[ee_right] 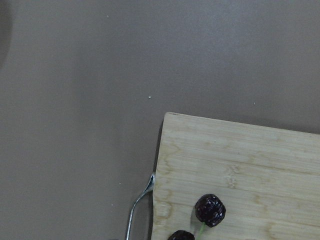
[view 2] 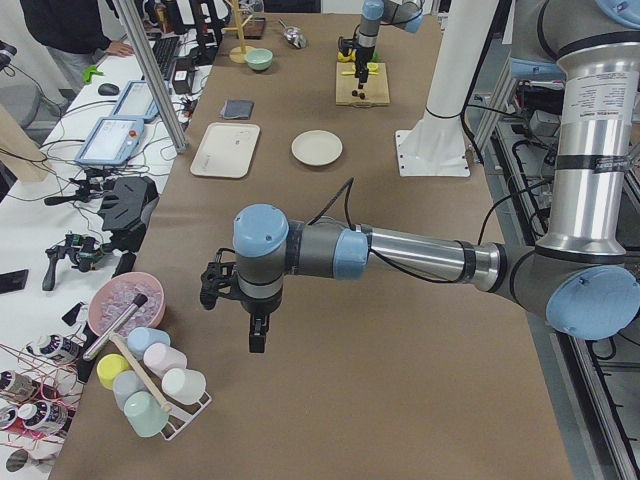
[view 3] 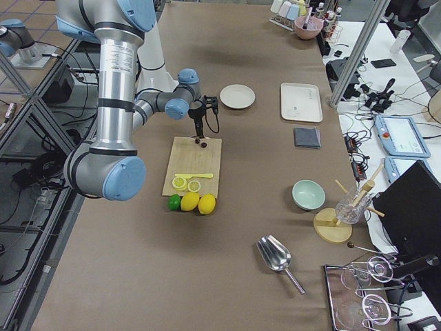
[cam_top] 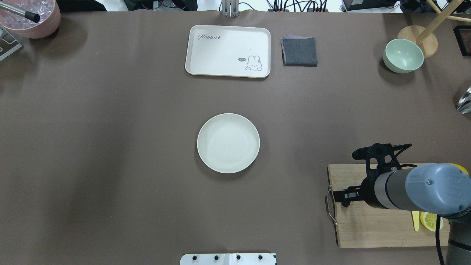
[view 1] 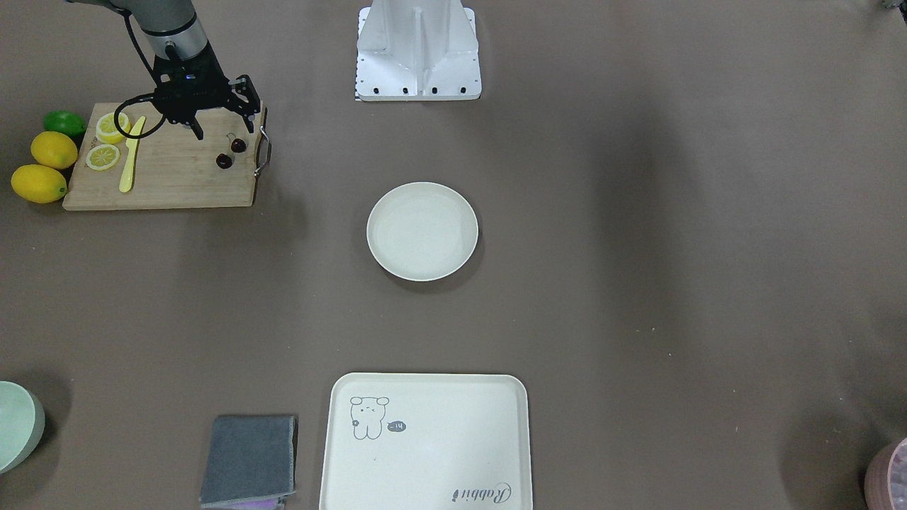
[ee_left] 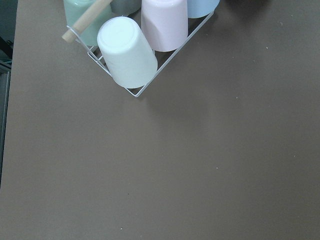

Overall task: Place red cherry on plate
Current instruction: 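Move the right gripper over the dark cherries on the cutting board, then grasp the cherry pair by the stem with the right gripper and lift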

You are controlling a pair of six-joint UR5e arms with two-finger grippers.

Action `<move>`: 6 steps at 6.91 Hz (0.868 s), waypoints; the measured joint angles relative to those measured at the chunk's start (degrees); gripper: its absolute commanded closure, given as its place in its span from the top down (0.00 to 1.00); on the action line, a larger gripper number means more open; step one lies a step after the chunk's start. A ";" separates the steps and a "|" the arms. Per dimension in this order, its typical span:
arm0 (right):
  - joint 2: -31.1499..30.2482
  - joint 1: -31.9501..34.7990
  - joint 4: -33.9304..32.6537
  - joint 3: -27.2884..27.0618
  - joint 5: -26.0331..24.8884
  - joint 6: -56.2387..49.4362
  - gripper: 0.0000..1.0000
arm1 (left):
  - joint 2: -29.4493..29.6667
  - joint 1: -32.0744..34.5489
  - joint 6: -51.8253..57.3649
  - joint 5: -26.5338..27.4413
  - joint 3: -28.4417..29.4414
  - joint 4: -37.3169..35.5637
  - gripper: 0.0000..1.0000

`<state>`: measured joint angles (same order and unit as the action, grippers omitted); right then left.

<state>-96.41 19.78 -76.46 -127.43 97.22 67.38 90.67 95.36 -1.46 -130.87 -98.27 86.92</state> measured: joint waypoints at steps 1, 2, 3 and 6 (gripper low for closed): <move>-0.05 -0.95 -0.01 0.27 -0.83 0.67 0.68 | 0.05 -0.03 -0.08 0.02 0.00 0.00 0.98; -0.01 -1.42 0.01 0.93 -1.21 0.90 0.66 | 0.28 -0.06 -0.27 0.12 0.03 0.00 0.98; 0.06 -1.60 0.05 1.64 -1.35 0.96 0.64 | 0.66 -0.07 -0.44 0.26 0.06 0.00 0.98; -0.22 -1.78 0.08 2.31 -1.48 1.14 0.00 | 1.20 -0.09 -1.11 0.47 0.04 0.00 0.98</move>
<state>-96.63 18.00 -76.38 -125.11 95.74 68.52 91.87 95.28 -2.57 -130.40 -98.23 86.92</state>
